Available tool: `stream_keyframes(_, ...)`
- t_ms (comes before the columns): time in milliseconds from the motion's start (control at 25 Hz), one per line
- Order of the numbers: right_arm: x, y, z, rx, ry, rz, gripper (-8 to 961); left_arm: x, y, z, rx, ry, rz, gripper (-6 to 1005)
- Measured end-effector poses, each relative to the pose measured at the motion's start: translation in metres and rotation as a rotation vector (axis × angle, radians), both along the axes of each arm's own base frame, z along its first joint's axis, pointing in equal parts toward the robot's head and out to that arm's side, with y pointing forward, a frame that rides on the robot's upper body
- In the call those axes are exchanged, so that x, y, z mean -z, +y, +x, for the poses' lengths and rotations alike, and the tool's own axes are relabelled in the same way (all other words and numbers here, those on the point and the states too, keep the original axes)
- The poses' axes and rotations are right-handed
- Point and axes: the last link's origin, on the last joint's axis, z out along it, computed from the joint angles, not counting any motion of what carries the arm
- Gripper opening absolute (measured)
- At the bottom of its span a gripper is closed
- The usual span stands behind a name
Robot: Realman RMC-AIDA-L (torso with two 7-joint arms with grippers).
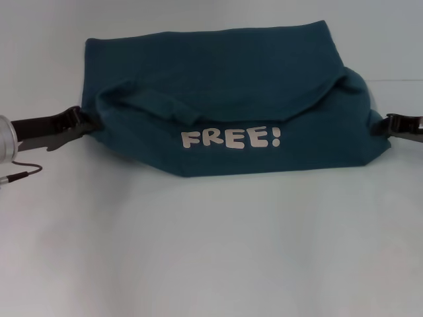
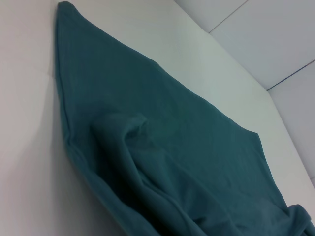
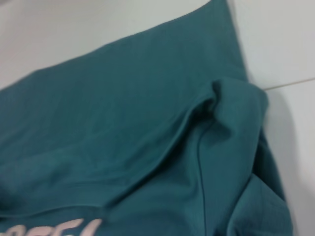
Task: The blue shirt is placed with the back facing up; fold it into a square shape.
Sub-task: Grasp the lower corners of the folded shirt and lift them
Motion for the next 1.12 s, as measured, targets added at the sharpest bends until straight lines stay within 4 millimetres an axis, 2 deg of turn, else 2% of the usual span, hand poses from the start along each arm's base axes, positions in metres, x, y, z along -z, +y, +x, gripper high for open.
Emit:
stream_keyframes(520, -0.015, -0.035, 0.015, 0.033, 0.147, -0.095, 32, -0.002, -0.02, 0.004, 0.06, -0.04, -0.103, -2)
stream_keyframes(680, -0.018, -0.049, 0.022, 0.056, 0.179, -0.147, 33, -0.007, -0.044, 0.004, 0.104, -0.072, -0.212, -2)
stream_keyframes(720, -0.019, -0.06, 0.023, 0.06, 0.206, -0.195, 34, -0.007, -0.049, 0.003, 0.111, -0.073, -0.238, -2)
stream_keyframes(760, -0.019, -0.06, 0.023, 0.06, 0.206, -0.195, 34, -0.008, -0.057, 0.003, 0.118, -0.074, -0.277, -2)
stream_keyframes(920, -0.021, -0.087, 0.028, 0.083, 0.274, -0.299, 36, -0.011, -0.084, -0.001, 0.131, -0.059, -0.421, -2)
stream_keyframes(1120, -0.022, -0.12, 0.035, 0.128, 0.348, -0.391, 38, -0.022, -0.11, -0.009, 0.113, -0.05, -0.513, -2)
